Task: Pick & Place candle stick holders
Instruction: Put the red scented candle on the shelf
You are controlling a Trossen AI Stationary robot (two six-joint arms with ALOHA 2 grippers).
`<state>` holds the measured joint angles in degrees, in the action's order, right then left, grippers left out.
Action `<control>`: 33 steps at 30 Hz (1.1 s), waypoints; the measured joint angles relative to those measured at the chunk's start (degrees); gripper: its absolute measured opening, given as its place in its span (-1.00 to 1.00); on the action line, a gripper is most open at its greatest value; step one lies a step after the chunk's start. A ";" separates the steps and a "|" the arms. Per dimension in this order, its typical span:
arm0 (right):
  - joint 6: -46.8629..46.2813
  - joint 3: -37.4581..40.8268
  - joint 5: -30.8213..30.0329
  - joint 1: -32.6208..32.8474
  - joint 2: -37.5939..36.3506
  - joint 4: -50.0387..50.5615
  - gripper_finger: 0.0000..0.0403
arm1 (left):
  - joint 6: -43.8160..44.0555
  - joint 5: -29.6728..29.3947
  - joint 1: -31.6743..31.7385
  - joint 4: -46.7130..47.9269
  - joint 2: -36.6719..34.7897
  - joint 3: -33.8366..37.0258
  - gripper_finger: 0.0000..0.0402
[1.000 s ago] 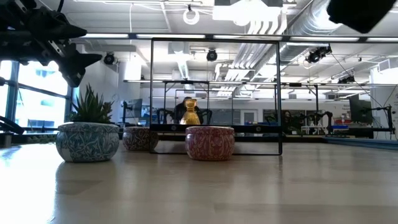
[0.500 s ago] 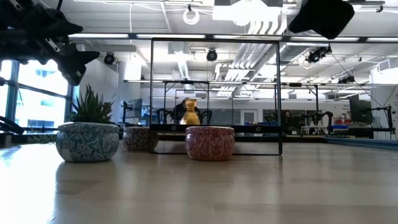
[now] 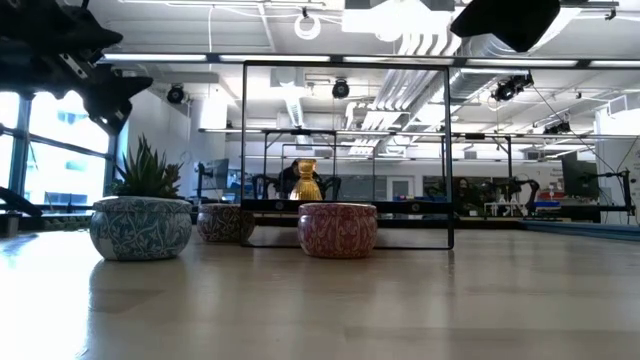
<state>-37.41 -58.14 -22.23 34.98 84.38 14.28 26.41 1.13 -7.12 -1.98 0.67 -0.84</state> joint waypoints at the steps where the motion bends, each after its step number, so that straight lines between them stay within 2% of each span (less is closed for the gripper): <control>1: 0.00 0.01 -0.01 0.00 0.00 0.02 0.41 | -0.30 -2.09 -0.77 0.59 0.00 0.00 0.28; 11: -0.05 0.01 -1.15 0.51 0.00 0.02 0.41 | -1.89 -14.69 -3.41 -0.34 2.21 0.00 0.39; 22: -3.05 3.52 -2.90 2.27 0.00 -1.96 0.39 | -4.06 -12.34 -3.41 -0.06 2.21 0.00 0.42; 28: -3.08 3.66 -2.92 2.27 0.00 -3.46 0.39 | -5.08 -7.72 -3.43 0.00 2.21 0.00 0.42; 33: -2.29 3.66 -2.92 2.27 0.00 -5.03 0.39 | -6.50 -7.78 -3.43 0.09 2.21 0.00 0.42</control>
<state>-39.70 -54.48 -25.15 37.26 84.38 9.25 19.91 -6.65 -10.55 -1.89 2.87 -0.84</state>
